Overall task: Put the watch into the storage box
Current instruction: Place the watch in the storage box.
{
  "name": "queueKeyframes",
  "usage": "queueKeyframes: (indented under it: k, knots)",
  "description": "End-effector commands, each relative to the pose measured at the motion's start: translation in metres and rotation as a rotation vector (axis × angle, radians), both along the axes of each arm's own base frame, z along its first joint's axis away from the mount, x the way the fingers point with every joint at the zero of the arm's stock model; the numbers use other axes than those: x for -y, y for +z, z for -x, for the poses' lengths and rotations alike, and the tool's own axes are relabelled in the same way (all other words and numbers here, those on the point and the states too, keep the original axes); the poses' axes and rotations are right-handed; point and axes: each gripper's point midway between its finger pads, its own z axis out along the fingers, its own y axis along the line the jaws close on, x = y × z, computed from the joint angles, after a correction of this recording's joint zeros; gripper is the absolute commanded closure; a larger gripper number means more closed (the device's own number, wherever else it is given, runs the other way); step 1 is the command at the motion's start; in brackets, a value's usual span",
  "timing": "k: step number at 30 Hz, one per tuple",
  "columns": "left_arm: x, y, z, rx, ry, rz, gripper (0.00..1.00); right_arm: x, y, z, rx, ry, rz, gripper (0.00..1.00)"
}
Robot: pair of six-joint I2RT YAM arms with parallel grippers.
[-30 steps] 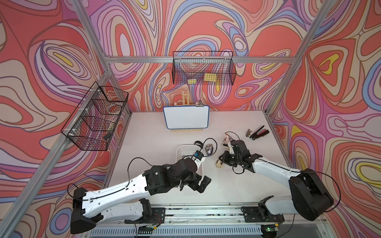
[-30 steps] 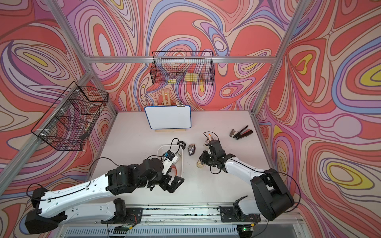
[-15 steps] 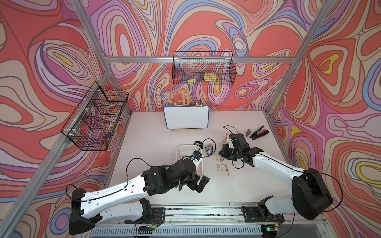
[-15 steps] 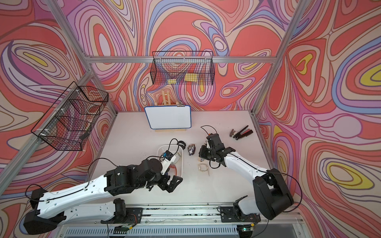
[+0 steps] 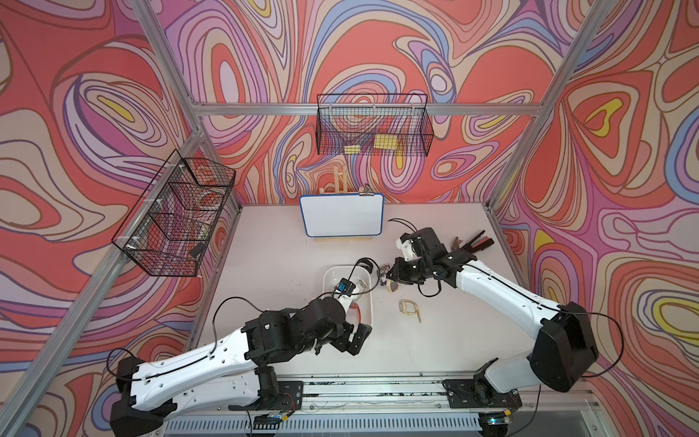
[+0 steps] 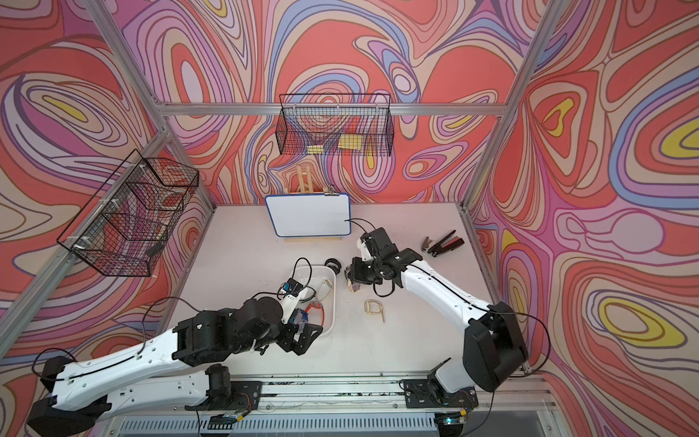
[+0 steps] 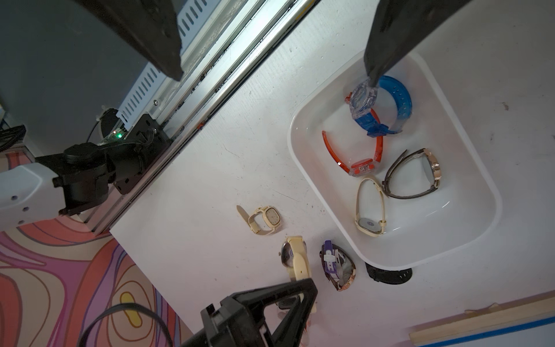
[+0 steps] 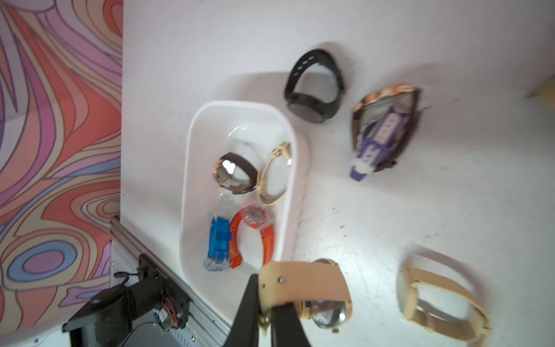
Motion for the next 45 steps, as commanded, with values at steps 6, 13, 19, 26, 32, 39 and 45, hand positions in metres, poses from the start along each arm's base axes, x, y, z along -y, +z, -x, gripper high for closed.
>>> queueKeyframes:
  k: [6,13,19,26,32,39,45]
  knots:
    - [-0.047,0.007,0.0,0.037,0.113,-0.018,0.01,-0.08,-0.019,0.045,-0.146,0.234,0.04,1.0]
    - [-0.051,-0.004,0.006,0.028,0.074,-0.067,0.02,-0.082,-0.061,0.053,-0.226,0.265,0.193,1.0]
    - [-0.06,-0.001,0.007,0.061,0.07,-0.067,0.02,-0.065,-0.081,0.068,-0.269,0.266,0.302,1.0]
    - [-0.056,0.002,0.007,0.074,0.043,-0.084,0.02,-0.068,-0.096,0.069,-0.274,0.261,0.35,1.0]
    - [-0.056,0.002,0.008,0.071,0.042,-0.075,0.02,-0.067,-0.115,0.07,-0.285,0.279,0.439,1.0]
    - [-0.058,0.0,0.008,0.071,0.049,-0.071,0.02,-0.066,-0.125,0.07,-0.277,0.294,0.518,1.0]
    - [-0.055,0.002,0.008,0.067,0.043,-0.062,0.02,-0.077,-0.112,0.07,-0.254,0.288,0.453,0.76]
